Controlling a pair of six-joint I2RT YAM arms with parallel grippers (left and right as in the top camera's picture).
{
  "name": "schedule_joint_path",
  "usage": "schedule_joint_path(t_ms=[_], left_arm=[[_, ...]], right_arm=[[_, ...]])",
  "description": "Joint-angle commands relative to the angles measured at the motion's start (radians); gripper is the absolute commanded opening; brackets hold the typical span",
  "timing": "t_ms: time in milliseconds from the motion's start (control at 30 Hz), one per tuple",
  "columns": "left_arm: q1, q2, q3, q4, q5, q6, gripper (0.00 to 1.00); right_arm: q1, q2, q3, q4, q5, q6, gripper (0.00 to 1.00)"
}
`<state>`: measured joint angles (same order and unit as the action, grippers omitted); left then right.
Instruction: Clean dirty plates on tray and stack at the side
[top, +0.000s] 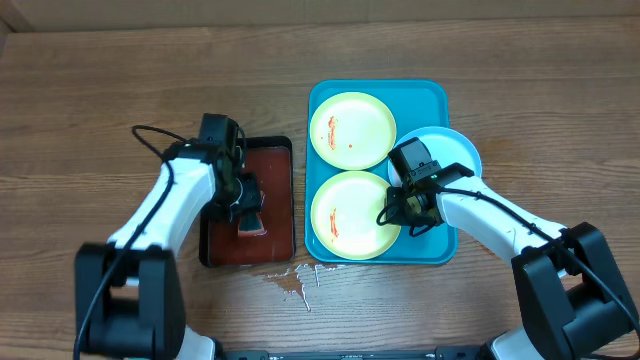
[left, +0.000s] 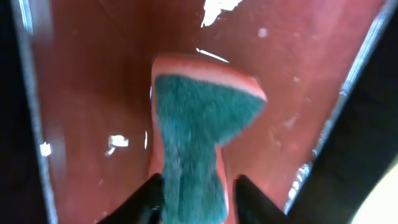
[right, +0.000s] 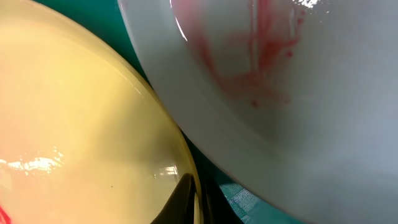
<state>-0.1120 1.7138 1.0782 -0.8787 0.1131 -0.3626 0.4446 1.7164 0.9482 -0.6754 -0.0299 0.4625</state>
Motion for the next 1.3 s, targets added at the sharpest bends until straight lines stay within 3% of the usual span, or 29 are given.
schedule_joint_path(t_ms=[0, 267, 300, 400, 833, 967, 1267], left_arm=[[-0.013, 0.049, -0.008, 0.02, 0.007, 0.0, 0.3], [-0.043, 0.137, -0.008, 0.056, -0.098, 0.031, 0.3], [-0.047, 0.149, -0.008, 0.058, -0.1, 0.037, 0.27], [-0.058, 0.172, -0.008, 0.053, -0.097, 0.041, 0.04], [-0.062, 0.142, 0.18, -0.088, -0.094, 0.041, 0.04], [-0.079, 0.147, 0.138, -0.042, -0.093, 0.04, 0.04], [-0.117, 0.147, 0.005, 0.103, -0.085, 0.014, 0.04]], right_arm=[[-0.006, 0.014, -0.006, -0.006, 0.025, 0.001, 0.04], [-0.006, 0.014, -0.006, -0.007, 0.025, 0.001, 0.04], [-0.006, 0.014, -0.006, -0.008, 0.025, 0.001, 0.04], [-0.006, 0.014, -0.006, -0.009, 0.025, 0.001, 0.05], [-0.006, 0.014, -0.006, -0.011, 0.025, 0.001, 0.12], [-0.006, 0.014, -0.006, -0.015, 0.025, 0.002, 0.23], [-0.006, 0.014, -0.006, -0.022, 0.025, 0.002, 0.23]])
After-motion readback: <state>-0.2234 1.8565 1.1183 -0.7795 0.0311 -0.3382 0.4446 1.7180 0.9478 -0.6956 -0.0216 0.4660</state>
